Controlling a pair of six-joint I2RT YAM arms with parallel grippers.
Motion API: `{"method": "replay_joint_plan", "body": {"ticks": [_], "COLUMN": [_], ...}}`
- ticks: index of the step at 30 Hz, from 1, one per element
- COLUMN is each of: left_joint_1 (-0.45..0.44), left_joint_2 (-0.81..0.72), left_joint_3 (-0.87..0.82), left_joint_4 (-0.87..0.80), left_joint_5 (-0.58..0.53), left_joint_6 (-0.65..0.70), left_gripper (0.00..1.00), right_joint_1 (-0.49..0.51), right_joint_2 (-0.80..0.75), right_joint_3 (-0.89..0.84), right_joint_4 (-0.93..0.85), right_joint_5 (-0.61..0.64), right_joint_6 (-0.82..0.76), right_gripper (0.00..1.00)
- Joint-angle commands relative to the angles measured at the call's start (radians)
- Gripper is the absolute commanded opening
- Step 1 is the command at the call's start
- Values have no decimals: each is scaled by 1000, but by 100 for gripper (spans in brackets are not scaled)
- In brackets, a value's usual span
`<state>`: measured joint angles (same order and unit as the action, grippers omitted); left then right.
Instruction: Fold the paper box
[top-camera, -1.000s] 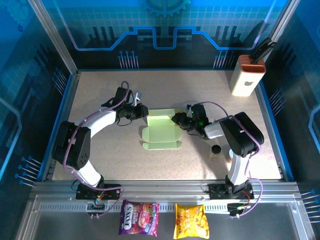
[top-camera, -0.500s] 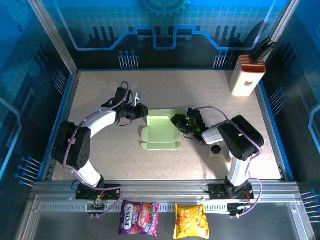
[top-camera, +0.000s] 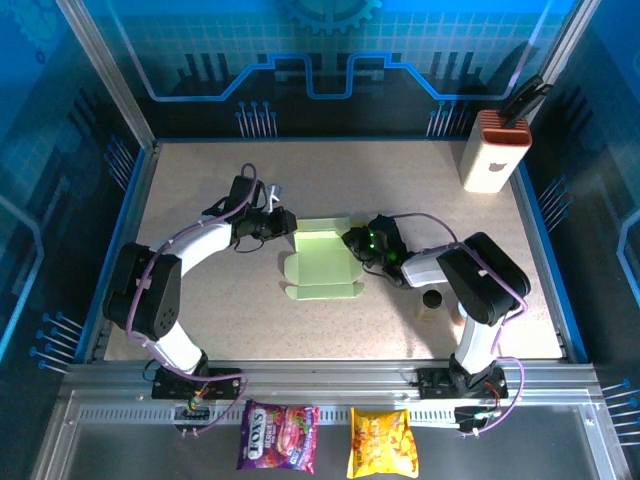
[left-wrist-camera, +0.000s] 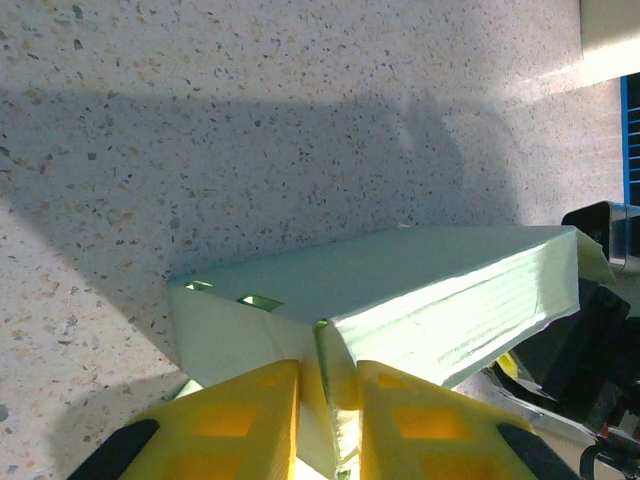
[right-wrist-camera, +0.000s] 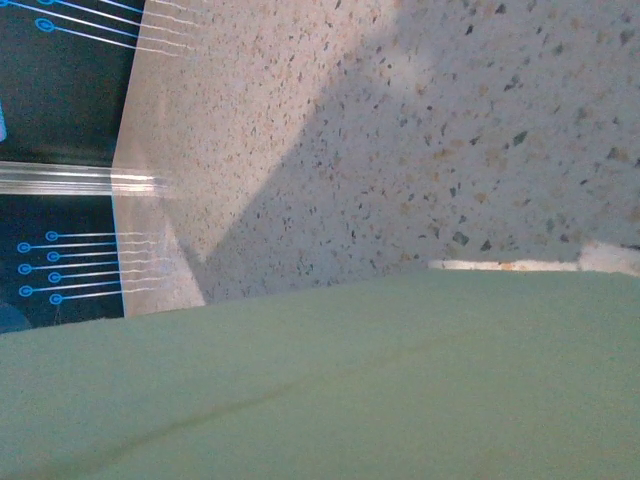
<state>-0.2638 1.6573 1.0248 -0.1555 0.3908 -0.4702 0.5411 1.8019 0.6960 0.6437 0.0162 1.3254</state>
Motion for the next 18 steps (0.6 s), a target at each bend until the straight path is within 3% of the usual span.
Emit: {"method": "replay_joint_plan", "body": {"ticks": [1, 18], "left_joint_1": [3, 2], "left_joint_2": [14, 0], "left_joint_3": [-42, -54], "left_joint_4": [-99, -93], "left_joint_5": [-26, -25], "left_joint_6": [1, -10], "left_gripper": [21, 22], "right_joint_1": [18, 39], "right_joint_2": [16, 95], "right_joint_3": [20, 29], "right_joint_4": [-28, -30], "right_joint_5": [38, 43], "right_joint_6": [39, 56], "right_gripper": [20, 24]}}
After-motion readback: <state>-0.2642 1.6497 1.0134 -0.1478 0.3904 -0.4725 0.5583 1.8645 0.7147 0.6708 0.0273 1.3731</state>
